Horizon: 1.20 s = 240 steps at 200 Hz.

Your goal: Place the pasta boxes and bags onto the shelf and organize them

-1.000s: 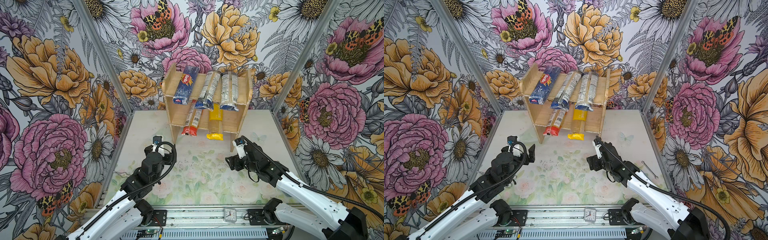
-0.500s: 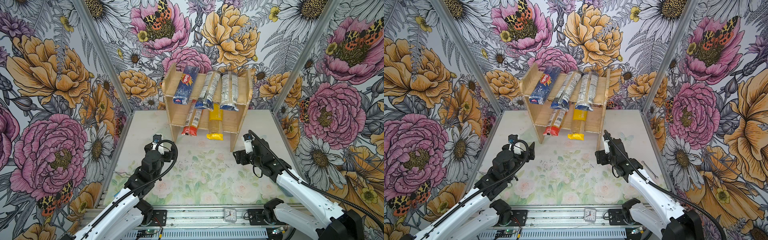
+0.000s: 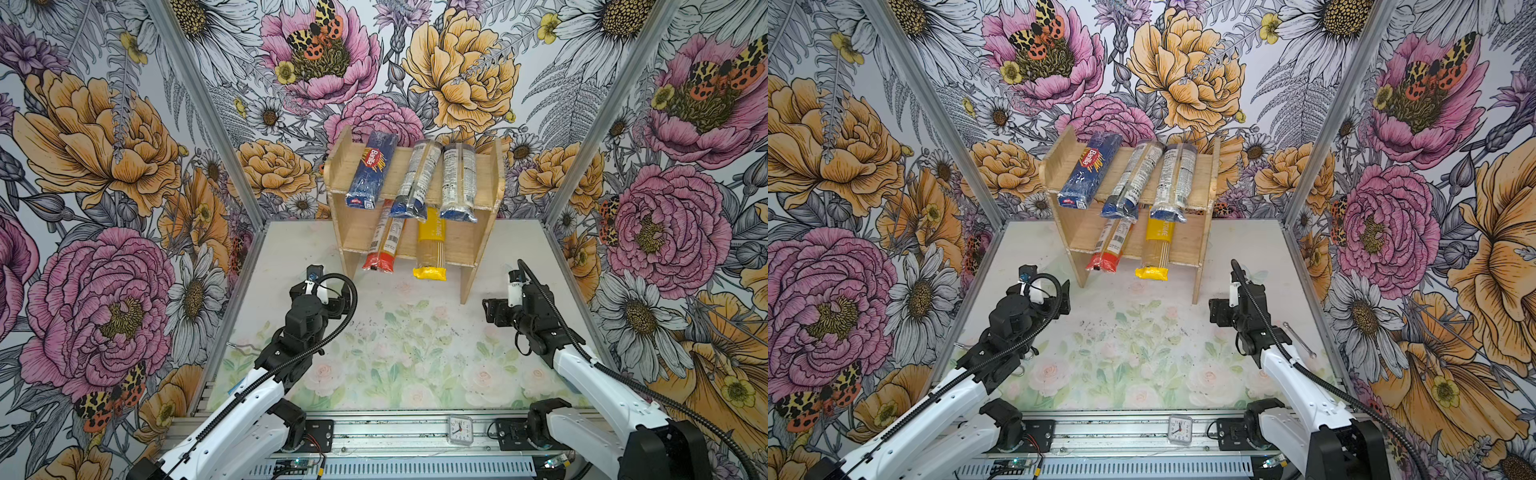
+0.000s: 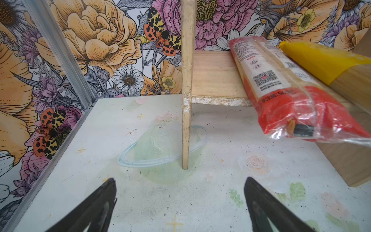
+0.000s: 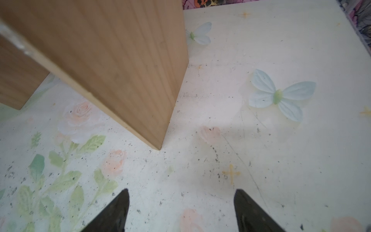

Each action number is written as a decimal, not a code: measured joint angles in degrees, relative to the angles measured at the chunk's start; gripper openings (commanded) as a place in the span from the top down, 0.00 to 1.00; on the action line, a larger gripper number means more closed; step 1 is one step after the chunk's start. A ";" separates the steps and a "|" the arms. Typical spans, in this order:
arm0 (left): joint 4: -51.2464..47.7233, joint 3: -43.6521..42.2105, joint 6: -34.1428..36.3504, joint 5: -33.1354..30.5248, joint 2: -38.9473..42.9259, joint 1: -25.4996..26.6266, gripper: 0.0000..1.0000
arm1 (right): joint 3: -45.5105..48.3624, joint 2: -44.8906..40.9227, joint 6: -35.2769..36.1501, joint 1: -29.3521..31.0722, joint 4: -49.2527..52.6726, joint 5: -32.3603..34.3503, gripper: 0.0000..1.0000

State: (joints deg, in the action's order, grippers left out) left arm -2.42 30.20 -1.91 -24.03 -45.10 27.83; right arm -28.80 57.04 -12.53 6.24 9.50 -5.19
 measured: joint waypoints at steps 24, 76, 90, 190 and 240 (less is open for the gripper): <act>1.03 0.00 0.46 0.59 -0.98 -0.92 0.01 | 0.13 1.20 0.22 -3.39 -3.28 -0.87 0.17; 3.13 -0.55 0.66 1.92 -2.34 -3.23 0.01 | 0.09 6.19 1.95 -6.10 -7.76 -1.22 0.17; 3.50 -0.68 0.66 2.54 -2.86 -4.04 0.01 | 0.04 7.58 2.54 -6.47 -9.46 -1.22 0.16; 8.48 -1.20 0.72 7.15 -8.02 -12.11 0.01 | -4.35 19.43 6.82 -7.26 -18.23 -1.20 0.17; 11.63 -2.82 0.83 8.63 -9.55 -17.20 0.01 | -4.92 24.79 7.72 -7.45 -22.73 -2.58 0.17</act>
State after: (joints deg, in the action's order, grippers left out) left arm 9.21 27.38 -1.08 -15.40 -54.65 10.63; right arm -33.71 81.82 -4.82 -1.21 -13.23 -7.77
